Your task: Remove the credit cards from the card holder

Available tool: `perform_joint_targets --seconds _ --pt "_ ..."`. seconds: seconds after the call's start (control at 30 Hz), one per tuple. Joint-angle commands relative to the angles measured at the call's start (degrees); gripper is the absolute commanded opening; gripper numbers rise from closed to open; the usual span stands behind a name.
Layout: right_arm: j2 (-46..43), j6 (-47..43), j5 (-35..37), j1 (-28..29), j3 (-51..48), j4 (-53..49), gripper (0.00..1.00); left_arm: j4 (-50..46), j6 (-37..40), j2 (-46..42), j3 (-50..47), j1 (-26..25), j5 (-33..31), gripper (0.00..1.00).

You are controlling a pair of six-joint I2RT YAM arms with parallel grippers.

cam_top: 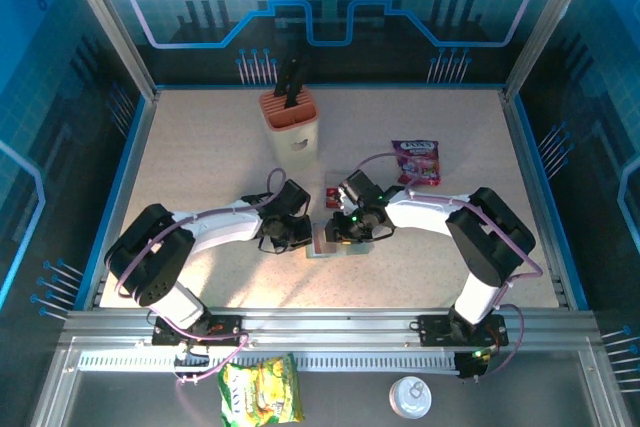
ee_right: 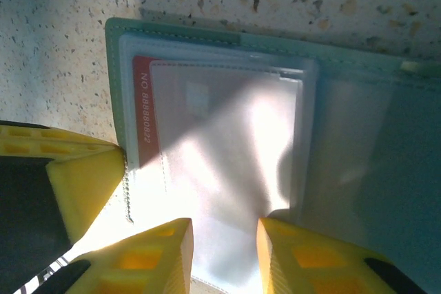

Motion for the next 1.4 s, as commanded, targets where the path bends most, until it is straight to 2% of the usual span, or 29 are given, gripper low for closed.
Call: perform_joint_targets --seconds 0.0,0.3,0.47,0.67,0.77,0.97,1.37 --pt "-1.11 -0.48 0.3 -0.63 -1.06 -1.06 0.31 -2.3 1.49 -0.78 1.85 -0.27 -0.9 0.0" --pt "-1.91 0.97 -2.08 -1.6 -3.62 2.27 0.31 -1.79 0.74 -2.85 2.56 -0.44 0.66 0.01" --pt "-2.16 1.69 -2.89 -1.95 -4.6 3.6 0.31 0.33 -0.28 -4.29 2.57 -0.63 1.94 0.15" --pt "-2.34 2.95 -4.47 -2.81 -6.06 6.01 0.31 5.46 -2.95 -4.02 1.16 -0.75 5.07 0.22" --pt "-2.43 3.78 -5.8 -3.48 -7.3 7.7 0.31 7.02 -4.14 -3.25 0.72 -0.81 5.63 0.29" --pt "-2.61 5.72 -7.96 -4.73 -9.57 11.39 0.31 10.34 -5.82 -0.88 0.08 -0.77 7.29 0.29" --pt "-2.75 6.96 -10.15 -5.72 -11.26 14.21 0.3 8.2 -6.7 1.86 0.17 -0.84 5.93 0.25"
